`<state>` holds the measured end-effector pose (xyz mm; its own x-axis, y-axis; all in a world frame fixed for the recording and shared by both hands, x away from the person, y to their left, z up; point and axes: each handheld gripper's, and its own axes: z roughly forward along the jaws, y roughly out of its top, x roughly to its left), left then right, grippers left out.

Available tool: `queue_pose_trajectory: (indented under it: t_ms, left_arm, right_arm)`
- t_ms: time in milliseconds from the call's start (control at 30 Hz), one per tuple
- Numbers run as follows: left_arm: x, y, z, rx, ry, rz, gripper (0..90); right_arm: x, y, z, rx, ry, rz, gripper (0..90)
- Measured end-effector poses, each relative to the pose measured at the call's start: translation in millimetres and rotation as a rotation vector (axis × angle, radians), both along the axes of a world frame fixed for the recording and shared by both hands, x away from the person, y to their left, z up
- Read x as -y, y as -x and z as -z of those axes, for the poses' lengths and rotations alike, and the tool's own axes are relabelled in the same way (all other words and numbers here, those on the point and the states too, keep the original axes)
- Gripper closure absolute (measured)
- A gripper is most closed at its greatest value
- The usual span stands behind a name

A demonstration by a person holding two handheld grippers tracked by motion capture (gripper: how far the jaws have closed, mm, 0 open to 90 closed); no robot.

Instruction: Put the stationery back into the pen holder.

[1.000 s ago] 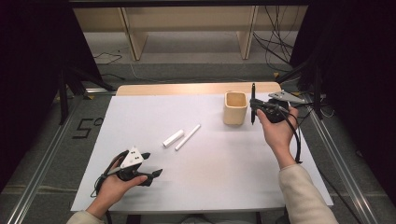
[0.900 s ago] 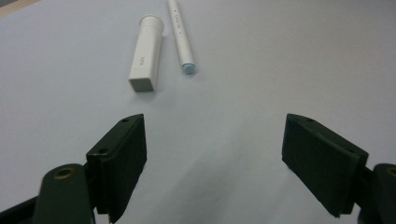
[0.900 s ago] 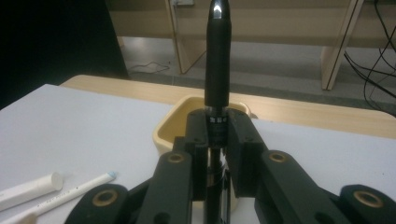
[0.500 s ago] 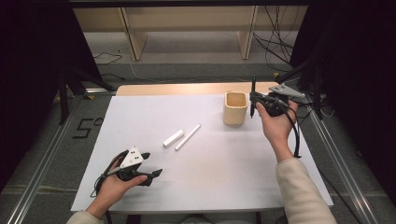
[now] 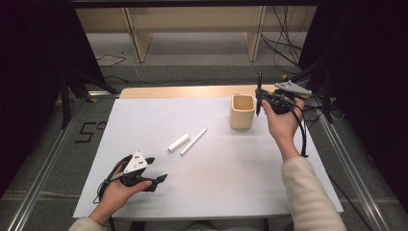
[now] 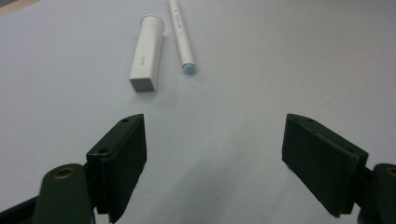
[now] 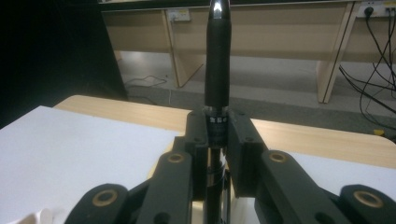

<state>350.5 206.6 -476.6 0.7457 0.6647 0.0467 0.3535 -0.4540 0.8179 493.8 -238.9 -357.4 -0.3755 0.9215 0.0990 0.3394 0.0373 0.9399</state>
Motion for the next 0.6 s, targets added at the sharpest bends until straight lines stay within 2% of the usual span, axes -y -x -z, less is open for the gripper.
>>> queue_pose_trajectory:
  t_ms: [600]
  left_arm:
    - [0.5, -0.3, 0.4, -0.002, 0.001, 0.0, 22.2]
  right_arm:
    - [-5.2, -18.4, -7.2, 0.01, -0.007, 0.008, 80.2]
